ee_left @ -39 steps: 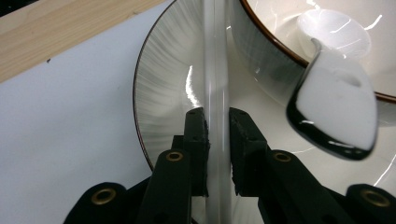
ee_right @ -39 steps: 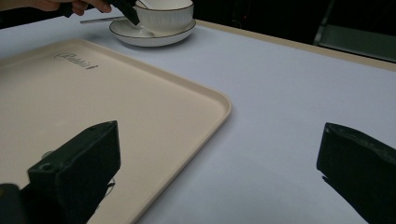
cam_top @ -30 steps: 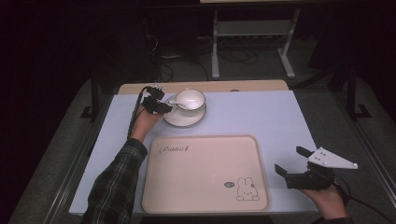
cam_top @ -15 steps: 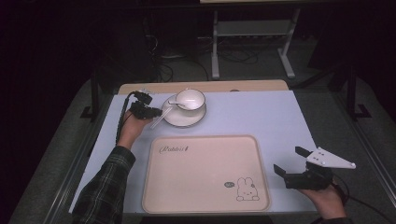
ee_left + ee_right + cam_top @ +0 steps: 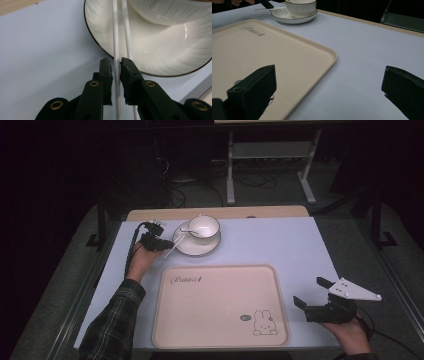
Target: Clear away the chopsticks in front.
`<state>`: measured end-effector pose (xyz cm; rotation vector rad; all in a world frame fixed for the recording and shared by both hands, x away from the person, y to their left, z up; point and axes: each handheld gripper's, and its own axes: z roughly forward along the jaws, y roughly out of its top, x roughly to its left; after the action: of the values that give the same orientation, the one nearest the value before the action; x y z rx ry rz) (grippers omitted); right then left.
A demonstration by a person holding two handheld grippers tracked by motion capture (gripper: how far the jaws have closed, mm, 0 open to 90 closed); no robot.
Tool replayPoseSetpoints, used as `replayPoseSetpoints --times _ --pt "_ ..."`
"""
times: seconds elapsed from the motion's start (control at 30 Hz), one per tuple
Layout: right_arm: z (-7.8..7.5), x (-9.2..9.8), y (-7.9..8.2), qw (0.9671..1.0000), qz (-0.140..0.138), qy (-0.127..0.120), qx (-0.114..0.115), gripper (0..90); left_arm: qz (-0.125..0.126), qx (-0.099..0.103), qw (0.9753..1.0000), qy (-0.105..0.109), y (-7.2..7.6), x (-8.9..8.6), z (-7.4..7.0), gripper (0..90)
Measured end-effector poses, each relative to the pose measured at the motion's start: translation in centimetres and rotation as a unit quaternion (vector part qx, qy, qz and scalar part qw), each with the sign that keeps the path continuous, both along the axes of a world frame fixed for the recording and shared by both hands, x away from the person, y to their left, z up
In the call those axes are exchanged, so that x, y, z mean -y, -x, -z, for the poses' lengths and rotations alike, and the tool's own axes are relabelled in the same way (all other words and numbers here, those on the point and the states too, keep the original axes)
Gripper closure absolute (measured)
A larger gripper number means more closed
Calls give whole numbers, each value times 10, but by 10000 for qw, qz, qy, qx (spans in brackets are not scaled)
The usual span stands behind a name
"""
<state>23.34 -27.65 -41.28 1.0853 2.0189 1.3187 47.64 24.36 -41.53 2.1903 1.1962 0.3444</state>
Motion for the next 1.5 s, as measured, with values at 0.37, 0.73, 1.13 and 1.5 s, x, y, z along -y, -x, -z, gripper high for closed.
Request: replayPoseSetpoints --times 0.37,0.73,1.13,1.5 --pt "0 0 0 10000 1 -27 -12 0 -113 4 9999 111 2 -3 1 856" --pt "0 1 0 10000 8 -51 0 0 -174 176 9988 427 26 -29 -12 858" --pt "0 0 1 10000 26 -52 10 0 -145 244 9981 550 77 -61 -18 858" --pt "0 -1 0 10000 10 -13 0 0 -91 278 9980 556 127 -77 -21 858"
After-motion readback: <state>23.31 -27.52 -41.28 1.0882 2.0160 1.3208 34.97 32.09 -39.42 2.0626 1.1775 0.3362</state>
